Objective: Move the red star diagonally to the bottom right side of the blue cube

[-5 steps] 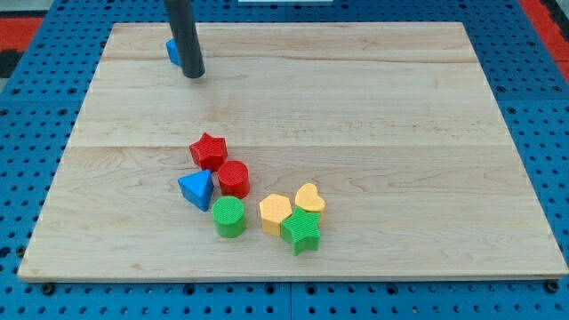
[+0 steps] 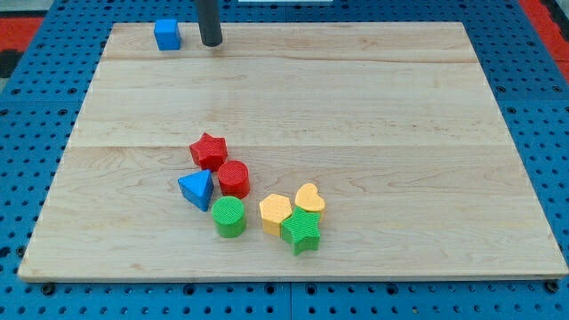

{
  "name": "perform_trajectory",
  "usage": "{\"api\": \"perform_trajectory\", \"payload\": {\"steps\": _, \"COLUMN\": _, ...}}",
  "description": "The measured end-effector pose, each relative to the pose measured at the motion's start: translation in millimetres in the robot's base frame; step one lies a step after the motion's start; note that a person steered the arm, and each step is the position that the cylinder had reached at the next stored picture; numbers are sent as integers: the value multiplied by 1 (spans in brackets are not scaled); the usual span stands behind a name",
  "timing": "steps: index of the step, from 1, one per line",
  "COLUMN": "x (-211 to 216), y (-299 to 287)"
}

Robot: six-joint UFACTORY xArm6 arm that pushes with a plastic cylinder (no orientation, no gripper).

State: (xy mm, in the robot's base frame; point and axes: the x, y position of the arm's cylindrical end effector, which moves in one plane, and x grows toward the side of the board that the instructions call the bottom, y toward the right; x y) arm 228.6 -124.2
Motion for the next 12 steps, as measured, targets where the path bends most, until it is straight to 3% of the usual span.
{"api": "perform_trajectory", "payload": {"steps": 3, "x": 6, "y": -58}}
{"api": "perform_trajectory", "payload": {"steps": 4, "x": 83, "y": -31}}
{"api": "perform_trajectory", "payload": {"steps": 5, "x": 206, "y": -60}}
{"api": "perform_trajectory", "payload": {"steps": 6, "x": 253, "y": 0}}
{"api": "perform_trajectory", "payload": {"steps": 9, "x": 209, "y": 123}}
{"api": "perform_trajectory", "payload": {"steps": 10, "x": 200, "y": 90}}
{"api": "perform_trajectory", "payload": {"steps": 11, "x": 207, "y": 14}}
{"api": "perform_trajectory", "payload": {"steps": 12, "x": 189, "y": 30}}
